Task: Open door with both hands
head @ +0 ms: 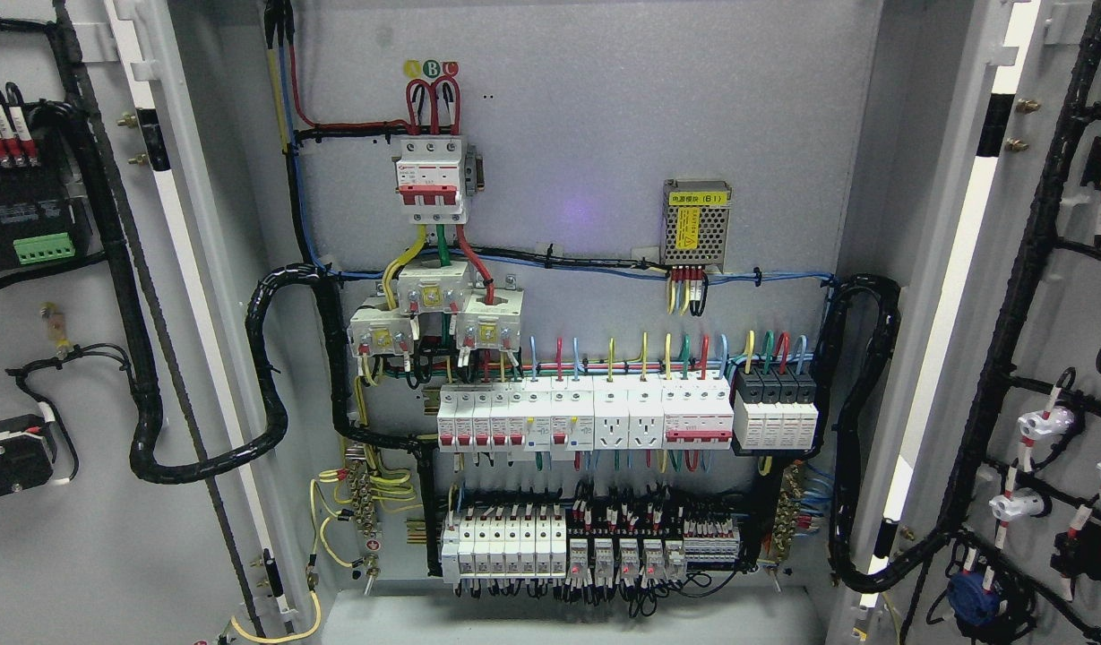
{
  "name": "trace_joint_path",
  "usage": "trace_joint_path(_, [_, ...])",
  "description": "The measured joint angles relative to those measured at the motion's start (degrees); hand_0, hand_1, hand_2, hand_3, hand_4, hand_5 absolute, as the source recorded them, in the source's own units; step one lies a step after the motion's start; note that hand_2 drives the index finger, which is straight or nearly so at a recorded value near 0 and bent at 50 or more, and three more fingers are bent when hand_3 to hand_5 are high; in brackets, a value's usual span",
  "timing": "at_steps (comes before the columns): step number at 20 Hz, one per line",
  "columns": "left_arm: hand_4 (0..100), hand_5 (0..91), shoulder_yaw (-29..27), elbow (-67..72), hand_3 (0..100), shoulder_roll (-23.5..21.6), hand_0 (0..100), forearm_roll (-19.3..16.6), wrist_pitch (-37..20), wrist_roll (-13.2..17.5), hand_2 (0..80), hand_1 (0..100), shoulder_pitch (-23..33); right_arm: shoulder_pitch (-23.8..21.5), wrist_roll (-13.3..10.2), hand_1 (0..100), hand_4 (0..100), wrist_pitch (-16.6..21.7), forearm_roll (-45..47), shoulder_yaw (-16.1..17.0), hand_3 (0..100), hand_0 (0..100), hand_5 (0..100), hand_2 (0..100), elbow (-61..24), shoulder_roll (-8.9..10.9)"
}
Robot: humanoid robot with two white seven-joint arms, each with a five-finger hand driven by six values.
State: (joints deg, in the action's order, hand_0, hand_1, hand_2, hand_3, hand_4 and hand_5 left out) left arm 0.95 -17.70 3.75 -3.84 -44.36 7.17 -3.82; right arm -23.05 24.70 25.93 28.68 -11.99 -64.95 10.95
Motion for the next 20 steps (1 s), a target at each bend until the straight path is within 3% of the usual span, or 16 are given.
trace_joint_path(6, [0, 0.0, -0.4, 10.8, 0, -0.8, 12, 0.2, -0.2, 0.0, 0.0, 56, -1.2, 5.4, -0.4, 14, 0, -0.4, -2.0, -2.0, 0, 6, 0, 0, 20.2, -4.56])
trace_joint_path(12, [0, 0.0, -0.6, 17.0, 0, -2.0, 12, 0.1, 17.5, 0.0, 0.0, 56, -1.1, 9.2, -1.5, 14, 0, -6.6, -4.3, -3.3, 0, 6, 0, 0, 36.0, -7.28])
trace_joint_path(20, [0, 0.0, -0.8, 21.6, 0, -2.9, 12, 0.1, 36.3, -0.1, 0.0, 56, 1.3, 10.8, -11.3, 14, 0, -14.1, -10.2, -4.2, 0, 6, 0, 0, 48.2, -9.16])
